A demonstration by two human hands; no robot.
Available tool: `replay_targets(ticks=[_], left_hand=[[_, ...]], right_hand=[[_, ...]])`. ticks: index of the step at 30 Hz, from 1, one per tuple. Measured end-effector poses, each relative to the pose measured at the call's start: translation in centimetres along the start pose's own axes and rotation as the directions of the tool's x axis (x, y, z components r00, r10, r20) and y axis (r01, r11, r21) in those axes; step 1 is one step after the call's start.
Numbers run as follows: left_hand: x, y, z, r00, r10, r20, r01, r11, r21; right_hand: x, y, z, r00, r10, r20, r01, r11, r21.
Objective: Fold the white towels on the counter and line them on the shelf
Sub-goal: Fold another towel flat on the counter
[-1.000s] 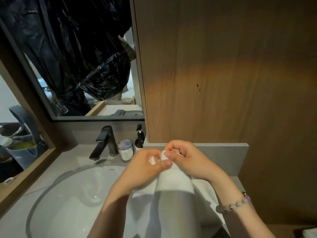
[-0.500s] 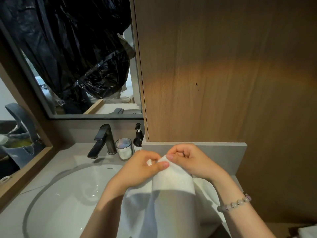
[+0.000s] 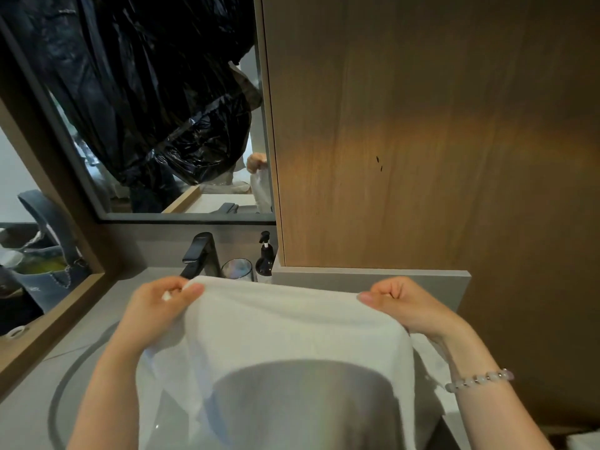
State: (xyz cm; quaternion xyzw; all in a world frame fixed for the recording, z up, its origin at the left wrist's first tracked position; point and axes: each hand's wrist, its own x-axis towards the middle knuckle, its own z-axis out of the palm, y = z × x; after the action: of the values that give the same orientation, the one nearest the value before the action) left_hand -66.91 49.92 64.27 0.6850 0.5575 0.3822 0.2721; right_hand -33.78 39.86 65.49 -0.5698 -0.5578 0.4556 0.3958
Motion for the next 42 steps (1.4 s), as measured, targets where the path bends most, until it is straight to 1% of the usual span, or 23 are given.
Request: replay_targets(ticks=[1,3,5,7,10,11,13,15,18,20,23,25,28,31,35,37,39,42], left_hand=[[0.0,0.1,0.1,1.0,-0.023,-0.018,0.023,1.0,0.018],[-0.1,1.0,0.5,1.0,-0.002,-0.009,0.003,0.999,0.043],[-0.3,2.6,1.5,0.997,0.06,0.058,-0.064,0.996,0.068],[-0.8,4.7,3.2,0.973,0.138,0.183,-0.148,0.988,0.046],[-1.8,7.3,6.6,0.878,0.222,0.425,-0.222,0.974,-0.05],[-2.0,7.8,7.7,0.841,0.242,0.483,-0.238,0.969,-0.072],[-2.1,8.2,9.4,0.795,0.277,0.54,-0.262,0.959,-0.107],[-2.1,7.9,10.2,0.782,0.292,0.551,-0.246,0.956,-0.157],[-1.9,7.1,10.2,0.787,0.276,0.552,-0.193,0.959,-0.206],[-1.7,6.9,9.6,0.807,0.261,0.53,-0.161,0.96,-0.227],[-1.3,6.5,8.1,0.857,0.226,0.463,-0.096,0.953,-0.287],[-1.0,5.6,6.8,0.895,0.176,0.411,-0.06,0.959,-0.279],[-0.6,4.1,4.9,0.943,0.086,0.322,-0.002,0.968,-0.253],[-0.4,3.0,3.4,0.965,0.017,0.263,0.031,0.984,-0.178],[-0.4,2.8,2.7,0.96,0.034,0.276,-0.024,0.999,-0.039],[-0.2,3.3,2.8,0.959,0.069,0.273,-0.09,0.994,0.068],[-0.4,4.3,3.5,0.947,0.112,0.3,-0.159,0.977,0.139],[-1.5,6.5,5.9,0.901,0.185,0.392,-0.255,0.958,0.134]], right_hand=[[0.0,-0.2,0.0,1.0,-0.009,-0.01,0.009,1.0,-0.003],[0.2,-0.7,0.4,0.999,-0.036,-0.039,0.035,0.999,-0.039],[0.5,-1.1,1.1,0.997,-0.055,-0.058,0.049,0.994,-0.099],[0.8,-1.5,2.1,0.997,-0.061,-0.051,0.054,0.991,-0.121],[1.2,-2.1,4.0,0.995,-0.098,-0.002,0.097,0.988,-0.116],[1.2,-2.4,4.4,0.994,-0.112,0.012,0.112,0.988,-0.107],[1.0,-2.8,4.8,0.992,-0.121,0.03,0.124,0.988,-0.091],[0.8,-2.9,4.6,0.992,-0.122,0.03,0.124,0.989,-0.076],[0.9,-2.3,4.2,0.993,-0.115,0.019,0.116,0.992,-0.039],[1.2,-1.5,4.0,0.994,-0.105,0.012,0.105,0.994,-0.016],[1.4,-0.2,3.4,0.995,-0.095,-0.035,0.095,0.995,-0.011],[1.4,0.3,2.7,0.993,-0.085,-0.08,0.083,0.996,-0.03],[1.0,0.7,1.5,0.986,-0.07,-0.152,0.071,0.997,-0.002],[0.9,1.0,0.6,0.979,-0.079,-0.188,0.081,0.997,0.004],[1.3,0.8,1.1,0.982,-0.096,-0.163,0.1,0.995,0.014],[1.5,0.4,1.7,0.985,-0.106,-0.134,0.109,0.994,0.014],[1.6,-0.1,2.4,0.989,-0.117,-0.09,0.119,0.993,0.014],[1.7,-1.0,3.4,0.988,-0.149,-0.03,0.15,0.988,0.029]])
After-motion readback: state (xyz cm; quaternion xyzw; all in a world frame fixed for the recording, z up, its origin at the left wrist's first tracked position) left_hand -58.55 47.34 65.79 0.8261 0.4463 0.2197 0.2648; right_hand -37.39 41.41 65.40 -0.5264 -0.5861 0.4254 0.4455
